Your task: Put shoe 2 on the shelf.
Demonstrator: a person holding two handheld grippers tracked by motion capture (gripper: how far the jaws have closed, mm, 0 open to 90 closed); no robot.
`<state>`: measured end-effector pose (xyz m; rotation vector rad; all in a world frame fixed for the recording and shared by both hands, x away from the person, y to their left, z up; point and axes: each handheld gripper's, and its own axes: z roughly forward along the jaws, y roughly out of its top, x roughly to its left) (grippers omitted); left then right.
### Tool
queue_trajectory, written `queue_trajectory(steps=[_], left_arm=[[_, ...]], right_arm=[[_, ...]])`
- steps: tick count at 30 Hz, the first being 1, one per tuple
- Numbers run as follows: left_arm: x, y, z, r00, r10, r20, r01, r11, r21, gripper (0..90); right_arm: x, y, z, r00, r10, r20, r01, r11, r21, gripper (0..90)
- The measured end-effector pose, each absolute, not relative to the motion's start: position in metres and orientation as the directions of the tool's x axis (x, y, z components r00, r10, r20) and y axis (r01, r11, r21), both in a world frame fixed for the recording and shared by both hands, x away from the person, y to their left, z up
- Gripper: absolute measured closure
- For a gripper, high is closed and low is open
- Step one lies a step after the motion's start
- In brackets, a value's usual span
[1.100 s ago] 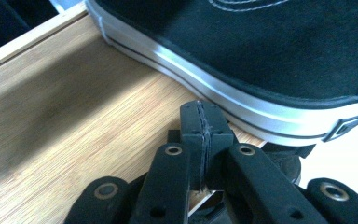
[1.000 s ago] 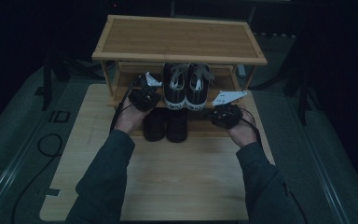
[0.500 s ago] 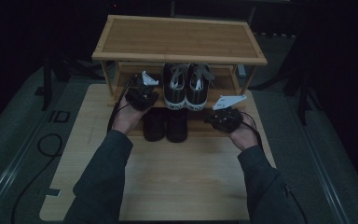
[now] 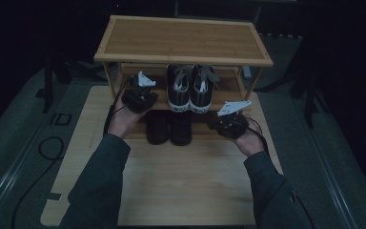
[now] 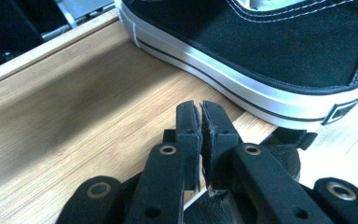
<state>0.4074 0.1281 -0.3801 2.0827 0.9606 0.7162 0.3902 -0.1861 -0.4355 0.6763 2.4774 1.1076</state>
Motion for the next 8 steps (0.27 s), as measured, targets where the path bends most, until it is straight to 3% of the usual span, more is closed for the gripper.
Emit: queue_trajectory(steps=[8], left_arm=[[0.4018, 0.1319, -0.3788, 0.569, 0.799, 0.193, 0.396, -0.472, 0.788, 84.8]], right_arm=[[0.3896, -0.1909, -0.4401, -0.824, 0.558, -0.103, 0.298, 0.581, 0.757, 89.9]])
